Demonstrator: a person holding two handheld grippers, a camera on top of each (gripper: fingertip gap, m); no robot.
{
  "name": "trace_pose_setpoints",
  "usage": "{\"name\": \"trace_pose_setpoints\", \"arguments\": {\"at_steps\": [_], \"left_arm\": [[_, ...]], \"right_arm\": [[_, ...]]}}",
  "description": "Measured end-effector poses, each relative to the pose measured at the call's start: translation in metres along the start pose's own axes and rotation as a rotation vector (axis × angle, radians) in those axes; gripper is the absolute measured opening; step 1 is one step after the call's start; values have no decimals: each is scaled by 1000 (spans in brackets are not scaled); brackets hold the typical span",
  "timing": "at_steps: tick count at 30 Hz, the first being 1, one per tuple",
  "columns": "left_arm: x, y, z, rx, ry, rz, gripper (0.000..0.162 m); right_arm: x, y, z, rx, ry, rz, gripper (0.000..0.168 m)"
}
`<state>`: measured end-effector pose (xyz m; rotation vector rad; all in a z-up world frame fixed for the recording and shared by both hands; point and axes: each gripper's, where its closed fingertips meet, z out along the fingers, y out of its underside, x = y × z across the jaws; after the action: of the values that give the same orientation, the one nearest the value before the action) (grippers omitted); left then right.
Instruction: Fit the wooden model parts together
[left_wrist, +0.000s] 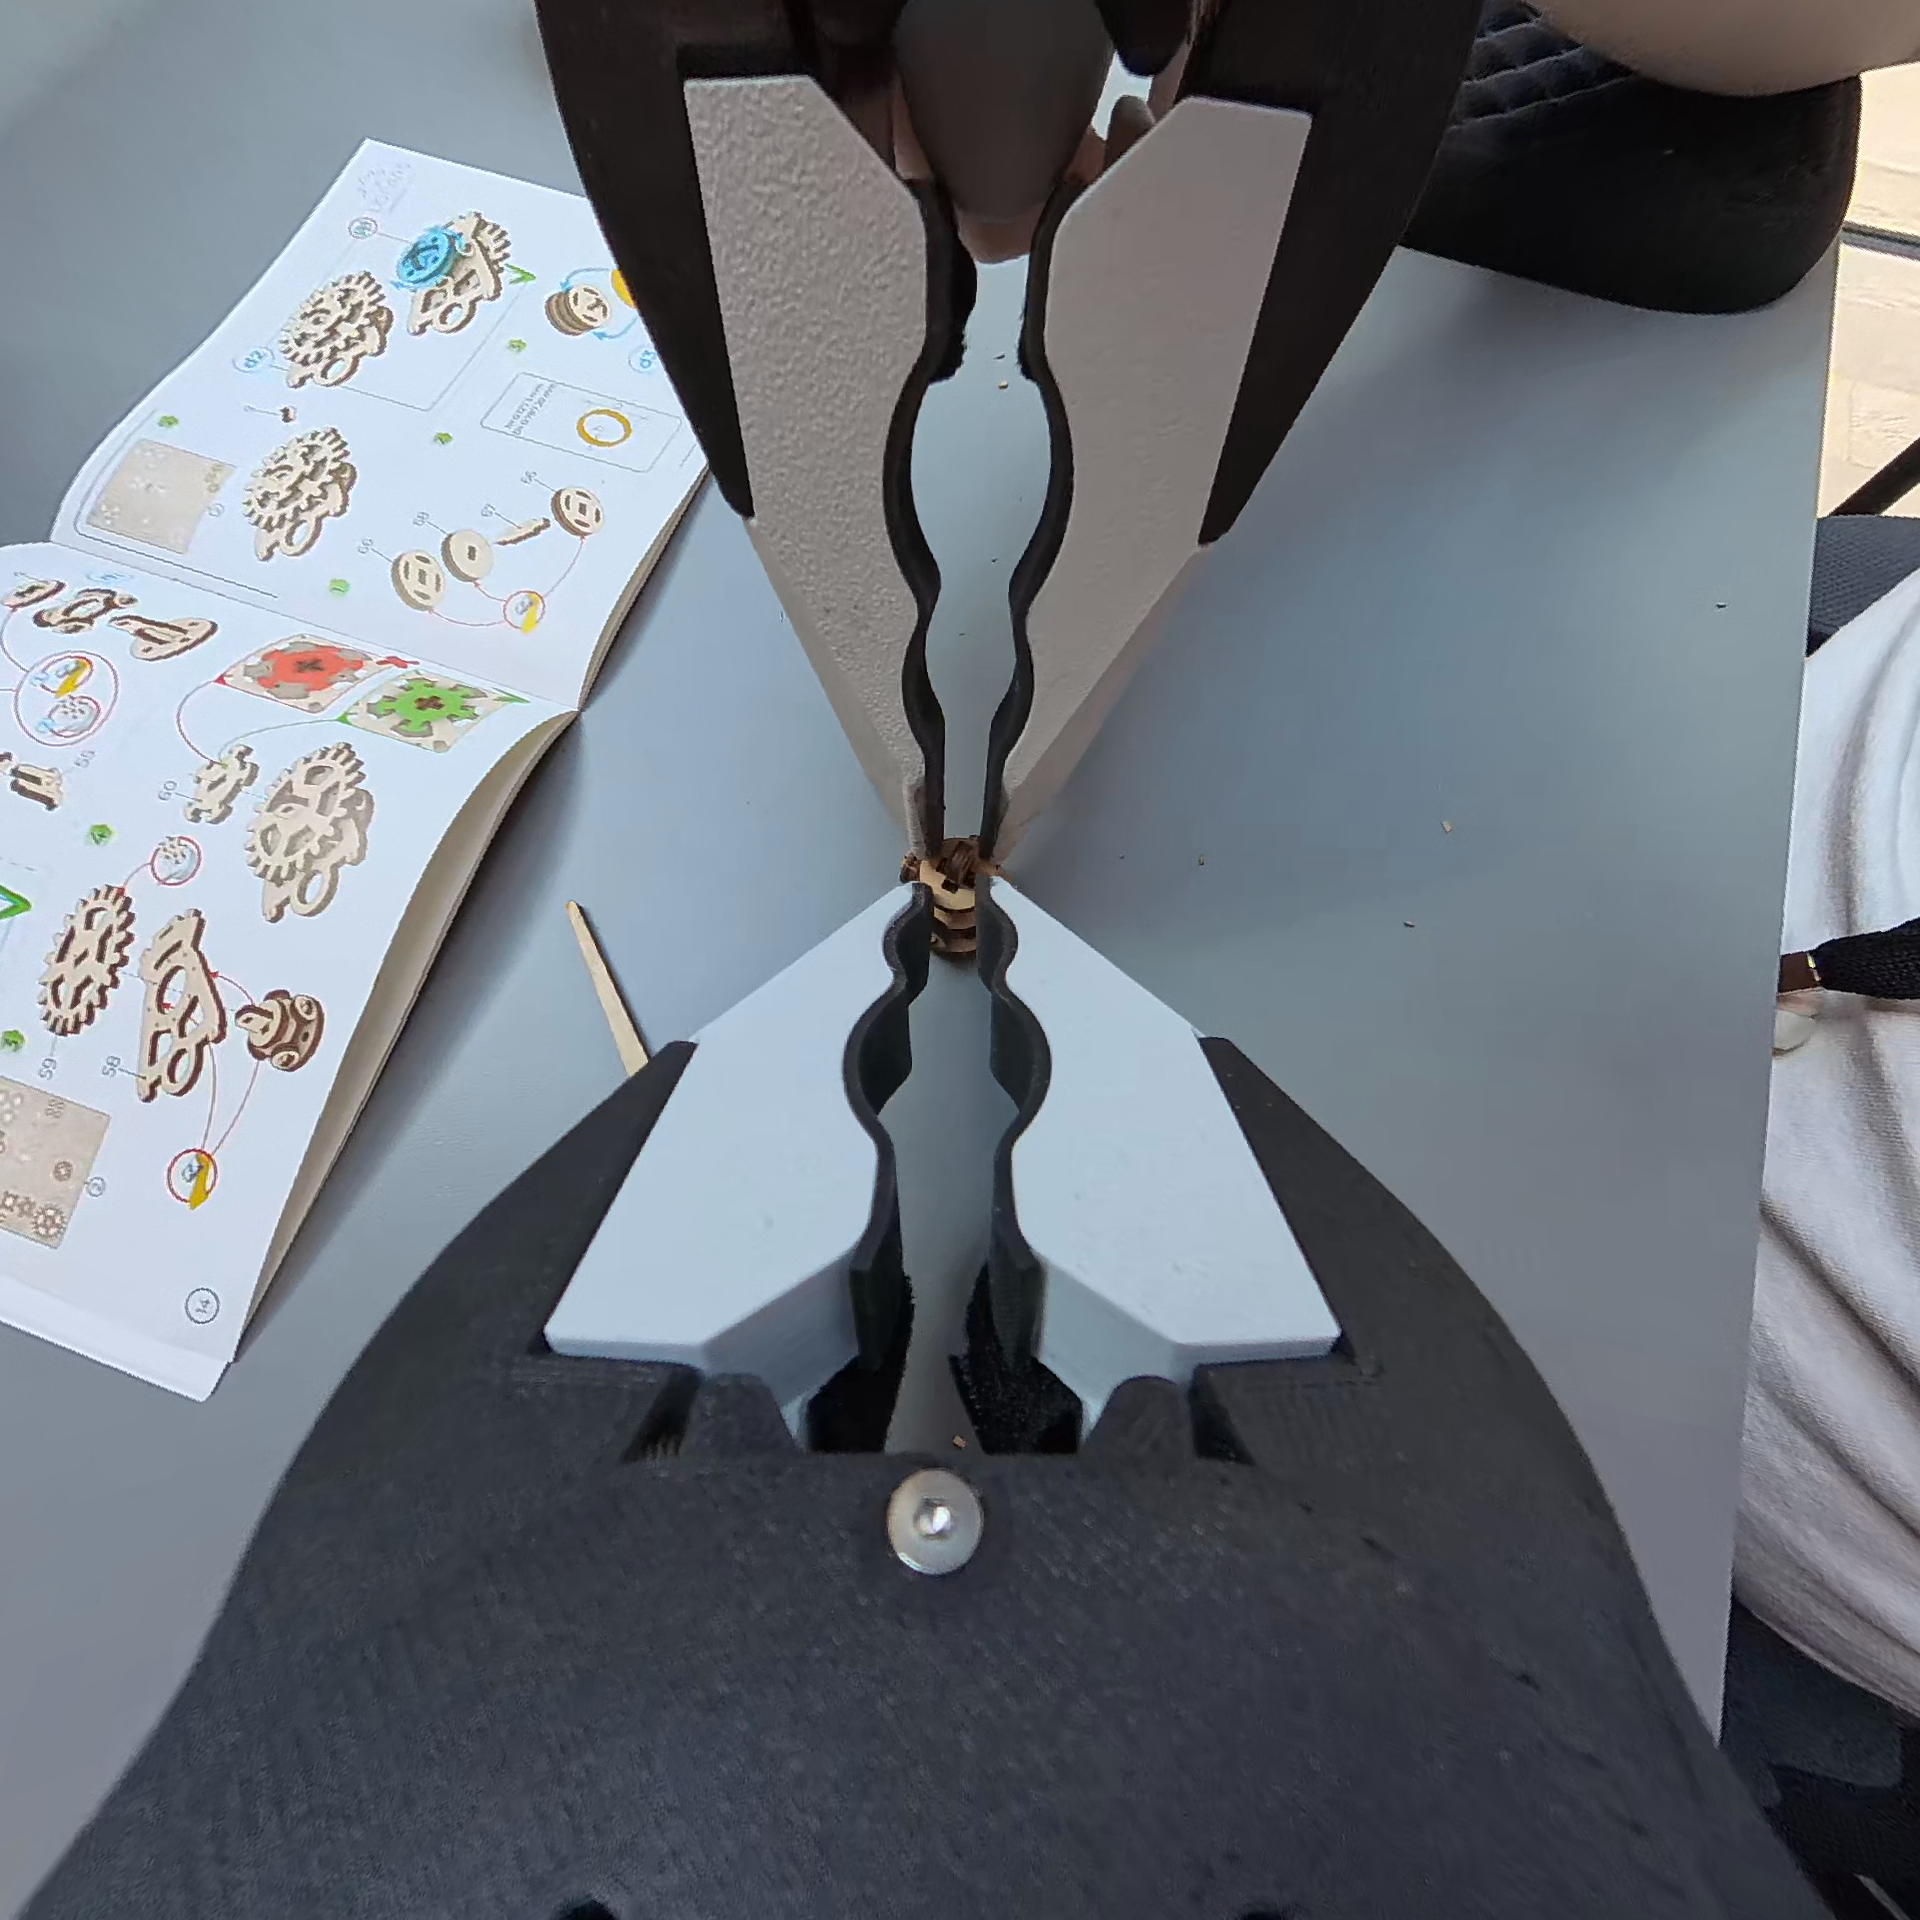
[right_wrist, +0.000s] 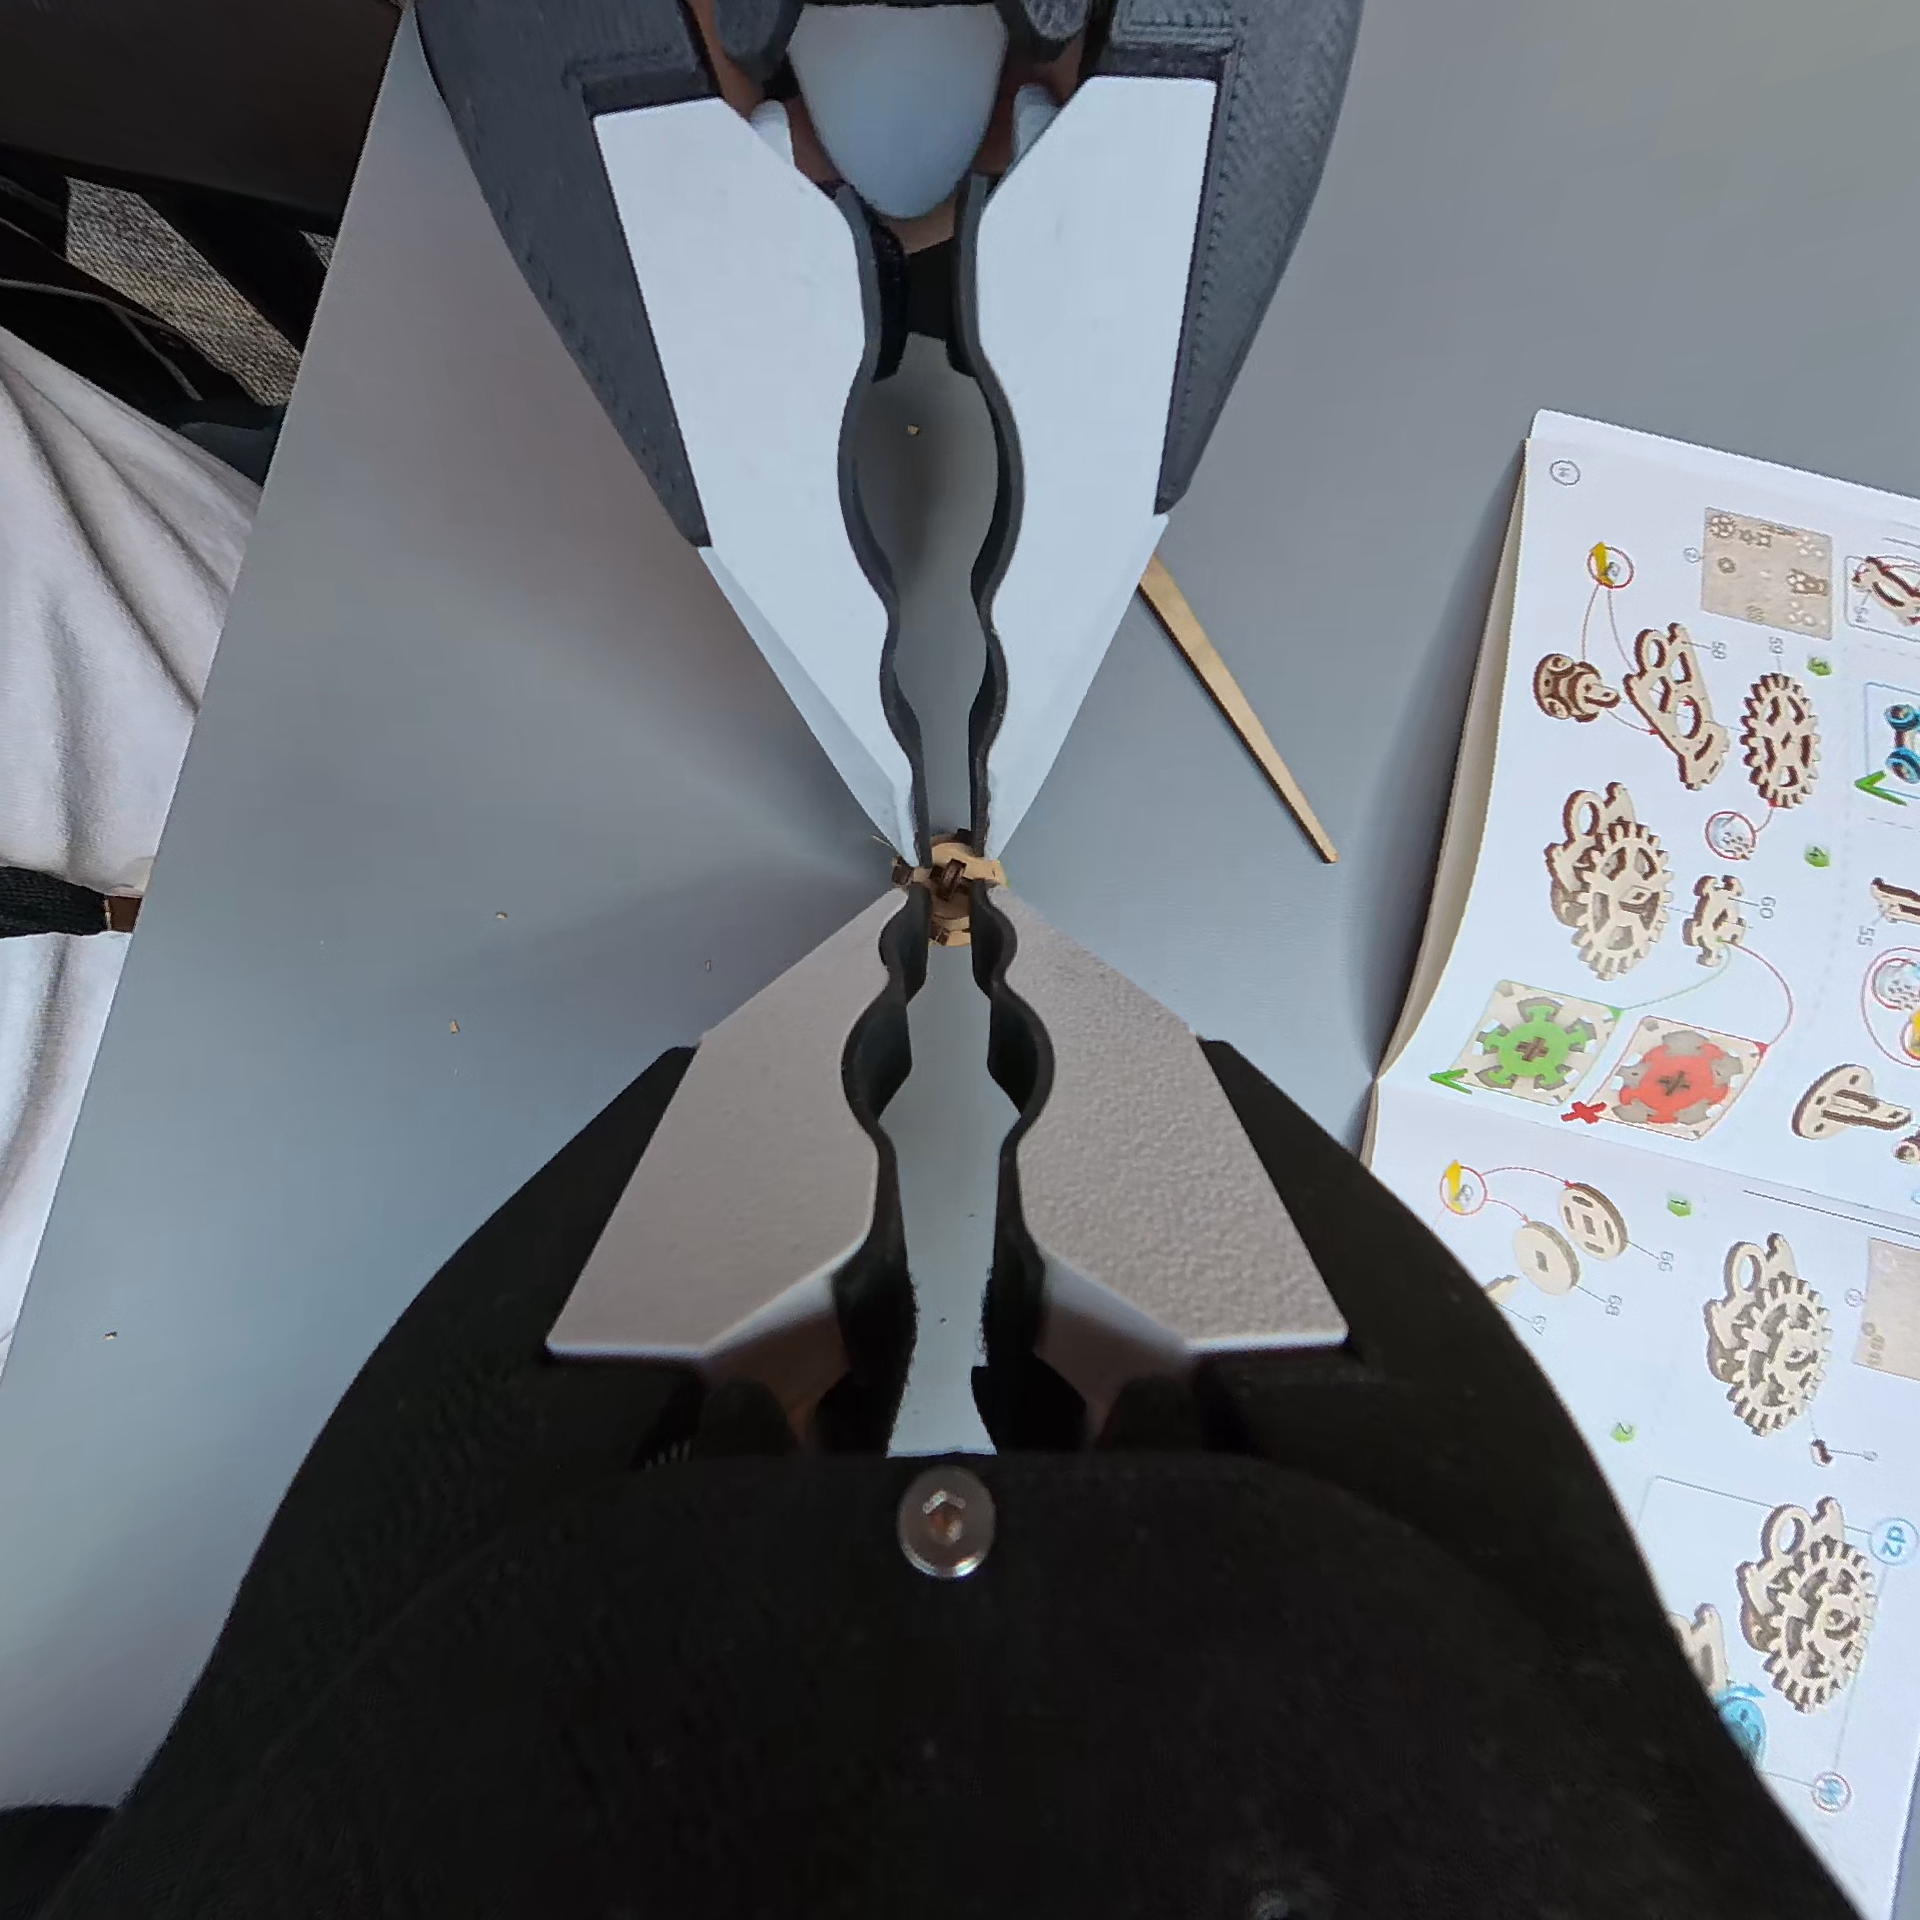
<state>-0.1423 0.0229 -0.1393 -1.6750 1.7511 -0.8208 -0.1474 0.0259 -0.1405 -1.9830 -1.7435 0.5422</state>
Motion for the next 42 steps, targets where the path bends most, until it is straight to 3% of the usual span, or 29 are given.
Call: {"name": "trace_pose_setpoints", "arguments": {"at_steps": [1, 33, 42], "left_arm": [[0, 0, 0, 0, 1, -1, 6], [-1, 0, 2, -17, -60, 16, 2], [2, 1, 2, -16, -31, -15, 5]], "right_arm": [[0, 0, 0, 3, -3, 8, 6], [2, 0, 4, -14, 59, -9, 10], [2, -11, -13, 155, -40, 99, 6]]}}
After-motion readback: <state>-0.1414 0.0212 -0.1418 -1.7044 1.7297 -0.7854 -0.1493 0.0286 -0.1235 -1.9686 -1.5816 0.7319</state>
